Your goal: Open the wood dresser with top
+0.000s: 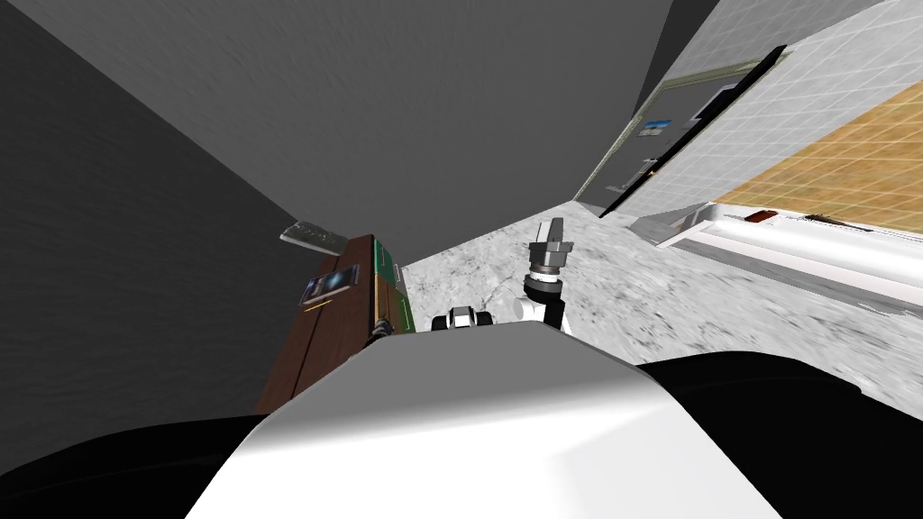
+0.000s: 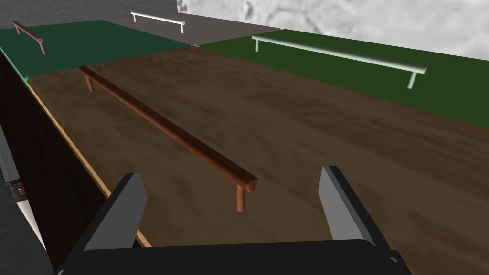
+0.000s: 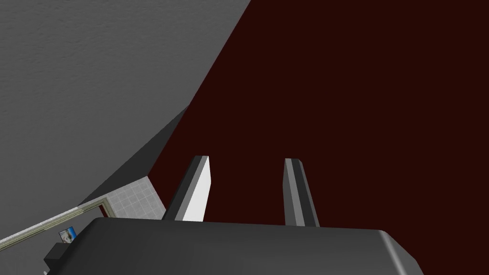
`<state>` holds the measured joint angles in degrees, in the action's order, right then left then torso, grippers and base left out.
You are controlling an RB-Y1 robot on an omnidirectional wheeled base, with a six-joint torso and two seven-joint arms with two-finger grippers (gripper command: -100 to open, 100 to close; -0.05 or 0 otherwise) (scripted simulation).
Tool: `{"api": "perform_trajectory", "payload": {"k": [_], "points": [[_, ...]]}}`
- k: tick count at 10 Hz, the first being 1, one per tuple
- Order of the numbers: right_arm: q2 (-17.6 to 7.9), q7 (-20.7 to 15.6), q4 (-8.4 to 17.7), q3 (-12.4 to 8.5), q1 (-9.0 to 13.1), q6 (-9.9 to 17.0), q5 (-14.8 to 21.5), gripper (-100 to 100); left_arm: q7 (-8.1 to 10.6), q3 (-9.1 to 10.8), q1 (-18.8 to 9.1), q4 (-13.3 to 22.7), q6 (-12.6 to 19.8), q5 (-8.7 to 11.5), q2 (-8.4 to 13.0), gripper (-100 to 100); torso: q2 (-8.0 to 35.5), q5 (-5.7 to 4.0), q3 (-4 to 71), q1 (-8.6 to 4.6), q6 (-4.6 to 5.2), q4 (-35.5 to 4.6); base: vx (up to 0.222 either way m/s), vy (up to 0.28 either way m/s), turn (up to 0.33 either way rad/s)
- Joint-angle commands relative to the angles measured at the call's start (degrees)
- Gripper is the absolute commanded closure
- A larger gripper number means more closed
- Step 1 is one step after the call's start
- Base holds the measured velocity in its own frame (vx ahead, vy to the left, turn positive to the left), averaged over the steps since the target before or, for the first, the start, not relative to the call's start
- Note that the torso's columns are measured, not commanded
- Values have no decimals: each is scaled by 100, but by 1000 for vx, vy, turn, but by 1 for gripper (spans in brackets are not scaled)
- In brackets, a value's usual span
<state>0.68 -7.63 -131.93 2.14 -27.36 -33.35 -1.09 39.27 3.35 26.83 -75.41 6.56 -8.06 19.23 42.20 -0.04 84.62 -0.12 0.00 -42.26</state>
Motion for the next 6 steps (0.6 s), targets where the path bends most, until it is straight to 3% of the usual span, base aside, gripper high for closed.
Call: {"api": "perform_trajectory", "payload": {"k": [1, 5, 6], "points": [[1, 0, 0, 1, 0, 0, 0, 0, -91, 13, -124, 178, -78, 21, -70, -100, -7, -5, 3, 3, -8, 4, 7, 12, 21], [0, 0, 0, 0, -1, 0, 0, 0, -336, 83, -418, 632, -267, 68, -220, -100, -10, 23, -6, 52, 7, 1, 24, 24, 21], [0, 0, 0, 0, -1, 0, 0, 0, -291, 71, -361, 550, -235, 49, -216, -100, -8, 25, -8, 58, 6, 2, 9, 6, 3]]}}
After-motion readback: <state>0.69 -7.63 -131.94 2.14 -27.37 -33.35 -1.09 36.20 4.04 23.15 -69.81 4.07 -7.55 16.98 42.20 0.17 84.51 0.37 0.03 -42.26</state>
